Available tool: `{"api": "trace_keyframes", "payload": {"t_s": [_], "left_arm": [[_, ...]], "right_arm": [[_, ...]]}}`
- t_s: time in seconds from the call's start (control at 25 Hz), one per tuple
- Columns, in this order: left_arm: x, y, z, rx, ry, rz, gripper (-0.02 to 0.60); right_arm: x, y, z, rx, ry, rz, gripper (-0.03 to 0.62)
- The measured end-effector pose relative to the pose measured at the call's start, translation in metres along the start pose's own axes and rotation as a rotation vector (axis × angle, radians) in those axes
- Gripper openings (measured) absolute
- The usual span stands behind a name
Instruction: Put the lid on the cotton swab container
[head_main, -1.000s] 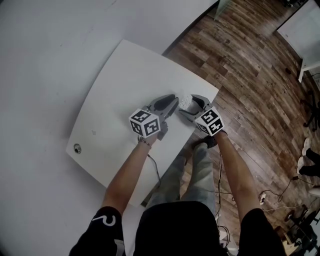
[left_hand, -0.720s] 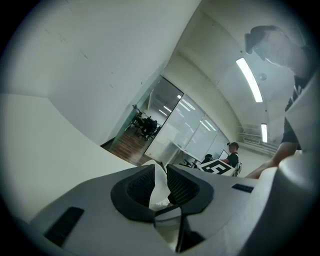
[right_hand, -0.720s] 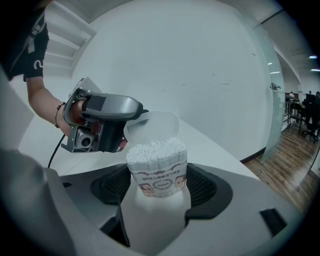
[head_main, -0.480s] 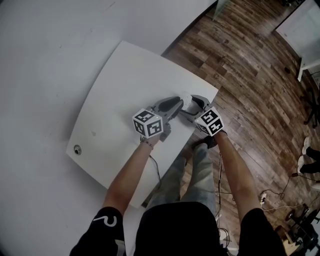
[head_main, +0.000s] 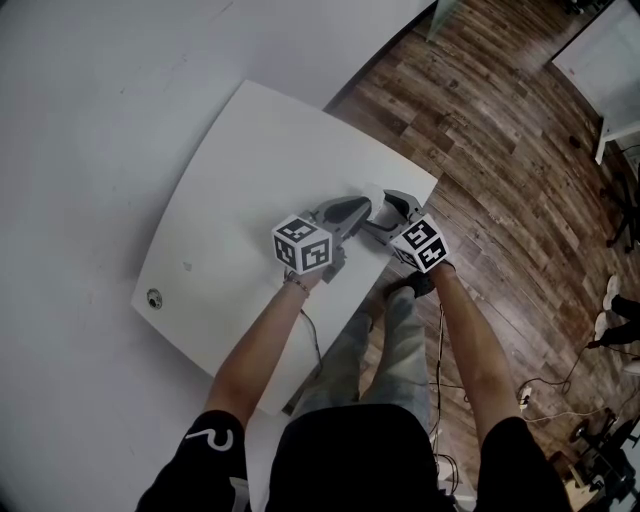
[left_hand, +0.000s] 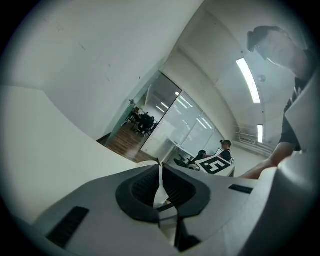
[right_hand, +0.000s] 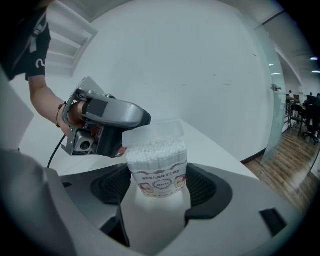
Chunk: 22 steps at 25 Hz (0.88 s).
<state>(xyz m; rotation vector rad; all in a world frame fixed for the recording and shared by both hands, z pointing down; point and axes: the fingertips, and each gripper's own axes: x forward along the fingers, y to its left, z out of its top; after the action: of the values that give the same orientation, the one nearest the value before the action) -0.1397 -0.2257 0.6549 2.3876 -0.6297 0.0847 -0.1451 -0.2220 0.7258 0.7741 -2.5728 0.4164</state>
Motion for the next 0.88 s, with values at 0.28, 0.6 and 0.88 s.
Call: {"api": "trace_keyframes", "payload": {"t_s": [0.28, 0.6, 0.88], "left_arm": [[0.006, -0.001, -0.004, 0.027, 0.027, 0.001, 0.038], [0.01, -0.001, -0.006, 0.084, 0.051, 0.022, 0.032], [0.015, -0.002, -0.009, 0.148, 0.075, 0.022, 0.026]], "right_arm": [[0.0, 0.0, 0.001, -0.013, 0.008, 0.002, 0.359], [-0.001, 0.0, 0.0, -0.018, 0.012, -0.009, 0.359], [-0.001, -0.002, -0.004, -0.022, 0.018, -0.013, 0.357]]}}
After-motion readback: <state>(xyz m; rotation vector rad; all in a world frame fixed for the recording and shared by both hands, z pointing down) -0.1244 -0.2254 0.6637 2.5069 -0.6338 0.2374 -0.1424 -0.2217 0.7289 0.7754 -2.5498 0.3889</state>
